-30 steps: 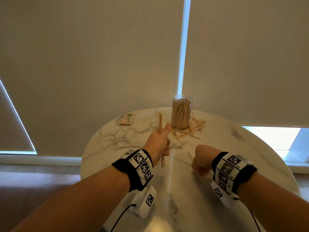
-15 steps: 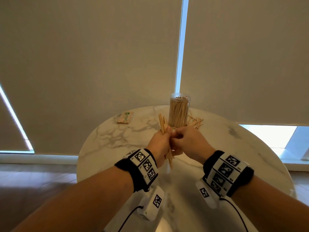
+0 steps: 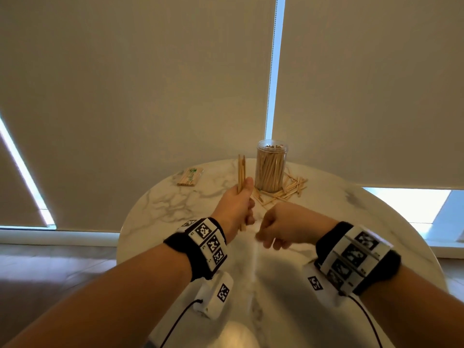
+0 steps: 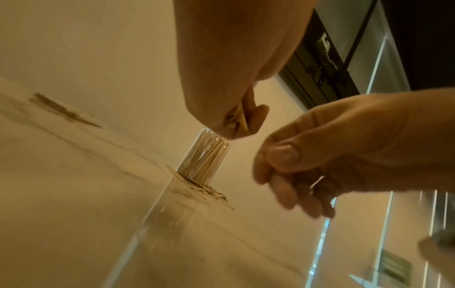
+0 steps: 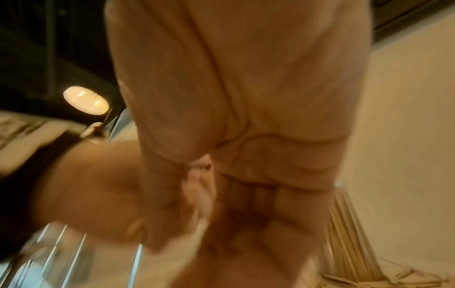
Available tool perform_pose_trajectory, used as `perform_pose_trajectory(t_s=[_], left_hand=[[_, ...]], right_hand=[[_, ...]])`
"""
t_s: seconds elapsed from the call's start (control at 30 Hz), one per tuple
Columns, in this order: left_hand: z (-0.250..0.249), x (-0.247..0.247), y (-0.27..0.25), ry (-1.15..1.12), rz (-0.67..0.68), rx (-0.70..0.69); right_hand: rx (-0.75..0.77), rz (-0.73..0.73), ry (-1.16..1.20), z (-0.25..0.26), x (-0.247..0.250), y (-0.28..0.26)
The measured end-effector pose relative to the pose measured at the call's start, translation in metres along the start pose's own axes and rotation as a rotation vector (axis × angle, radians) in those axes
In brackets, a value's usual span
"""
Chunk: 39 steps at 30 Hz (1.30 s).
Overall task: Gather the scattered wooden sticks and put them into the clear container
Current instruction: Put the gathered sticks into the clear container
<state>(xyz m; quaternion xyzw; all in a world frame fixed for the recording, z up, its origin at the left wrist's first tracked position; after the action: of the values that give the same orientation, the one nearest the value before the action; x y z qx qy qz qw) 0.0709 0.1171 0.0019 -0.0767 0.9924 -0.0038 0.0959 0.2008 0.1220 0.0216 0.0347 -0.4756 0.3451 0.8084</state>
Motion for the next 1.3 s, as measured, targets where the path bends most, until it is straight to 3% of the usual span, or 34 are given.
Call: perform_pose_trajectory(t_s=[0.03,0.1,0.17,0.2,0.3,0.37,0.47,0.63,0.7,0.77,0.83,0.9,1.1,1.3], left_hand=[[0.002,0.001,-0.003,0.079,0.057,0.036],[0.010,-0.003,-0.011,0.259,0.219,0.122],[0.016,-0.011,-0.018,0.445,0.325,0.151],[0.017,-0.015,-0.019,0.513,0.348,0.135],[0.019,-0.027,-0.019,0.597,0.400,0.101],[0.022,-0.030,-0.018,0.643,0.427,0.122],[0.024,-0.027,-0.018,0.727,0.482,0.168],[0.006,-0.024,-0.025,0.532,0.636,0.281],[-0.001,-0.014,-0.021,0.514,0.589,0.312],[-0.006,0.002,-0.012,0.439,0.440,0.318],[-0.009,0.013,-0.004,0.175,0.248,0.303],[-0.011,0.009,-0.003,-0.062,0.146,0.283],[-0.018,-0.022,0.008,-0.173,0.036,0.129],[-0.018,-0.027,0.032,-0.223,-0.027,0.105]], right_hand=[[-0.032,-0.066,0.069,-0.002,0.013,0.002],[-0.023,-0.345,0.312,-0.005,0.043,0.002],[0.018,-0.571,0.293,-0.001,0.063,-0.001],[0.026,-0.556,0.179,0.003,0.062,-0.001],[0.017,-0.320,-0.217,0.008,0.034,0.007],[0.035,-0.316,-0.414,0.006,0.024,0.010],[0.078,-0.301,-0.442,0.000,0.023,0.012],[0.097,-0.308,-0.324,-0.010,0.025,0.008],[0.075,-0.362,-0.244,-0.017,0.037,0.005],[0.040,-0.467,-0.199,-0.026,0.051,0.000],[0.004,-0.570,-0.119,-0.035,0.062,-0.003],[-0.009,-0.621,-0.044,-0.037,0.065,-0.002],[0.030,-0.685,0.134,-0.032,0.061,0.009],[0.076,-0.652,0.253,-0.038,0.071,0.017]])
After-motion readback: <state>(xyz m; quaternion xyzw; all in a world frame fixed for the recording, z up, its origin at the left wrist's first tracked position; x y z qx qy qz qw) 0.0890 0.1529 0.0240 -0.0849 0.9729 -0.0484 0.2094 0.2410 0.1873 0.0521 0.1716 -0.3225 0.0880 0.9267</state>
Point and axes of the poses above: each hand's wrist, its own y-axis towards the middle knuckle, its own x-axis out of the back of the hand, z = x × y, the point moved 4 cm from there along y, towards the middle knuckle, and after that the axes turned 4 degrees about z, right-handed, at the moved point
